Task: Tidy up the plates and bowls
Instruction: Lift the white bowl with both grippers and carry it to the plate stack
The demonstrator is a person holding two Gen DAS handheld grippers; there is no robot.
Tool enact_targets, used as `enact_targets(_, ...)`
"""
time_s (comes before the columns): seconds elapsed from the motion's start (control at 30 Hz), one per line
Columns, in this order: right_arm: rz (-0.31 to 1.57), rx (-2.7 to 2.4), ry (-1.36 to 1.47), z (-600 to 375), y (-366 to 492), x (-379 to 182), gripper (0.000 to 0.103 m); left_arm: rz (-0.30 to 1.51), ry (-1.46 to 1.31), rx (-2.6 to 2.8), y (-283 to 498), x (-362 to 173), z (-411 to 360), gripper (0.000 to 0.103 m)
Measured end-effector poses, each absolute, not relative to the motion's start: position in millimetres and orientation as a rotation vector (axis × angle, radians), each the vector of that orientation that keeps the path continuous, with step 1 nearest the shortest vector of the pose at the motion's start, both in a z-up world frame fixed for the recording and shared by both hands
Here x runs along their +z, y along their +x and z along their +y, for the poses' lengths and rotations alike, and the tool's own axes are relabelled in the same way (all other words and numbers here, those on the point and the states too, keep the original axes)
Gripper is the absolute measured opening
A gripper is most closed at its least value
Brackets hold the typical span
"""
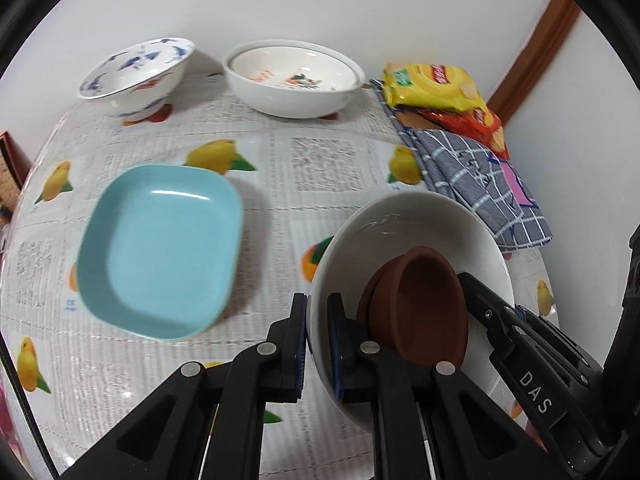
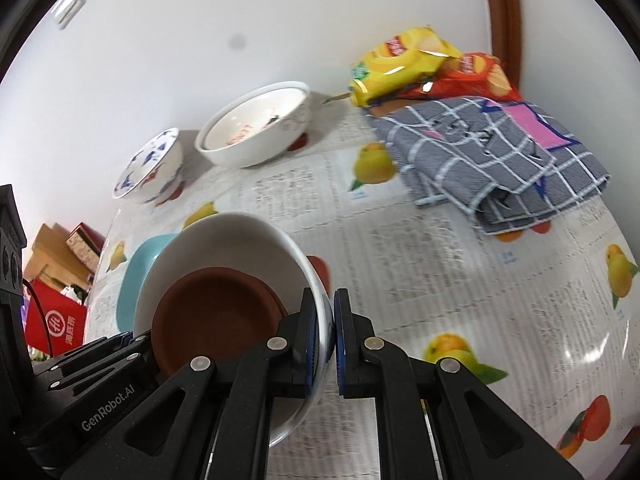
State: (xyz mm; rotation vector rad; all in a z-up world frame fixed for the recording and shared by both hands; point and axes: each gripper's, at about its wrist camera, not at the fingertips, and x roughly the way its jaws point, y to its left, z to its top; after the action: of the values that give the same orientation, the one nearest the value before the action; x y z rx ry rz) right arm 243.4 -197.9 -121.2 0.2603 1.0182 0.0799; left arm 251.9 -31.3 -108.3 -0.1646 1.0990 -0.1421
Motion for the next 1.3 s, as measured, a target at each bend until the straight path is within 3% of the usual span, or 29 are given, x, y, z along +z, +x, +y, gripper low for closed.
enact_targets(1.3,0.996,0.138,0.190,-125,258,-107,0.008,1.059,-0.241,-0.092,250,-95,37,0.010)
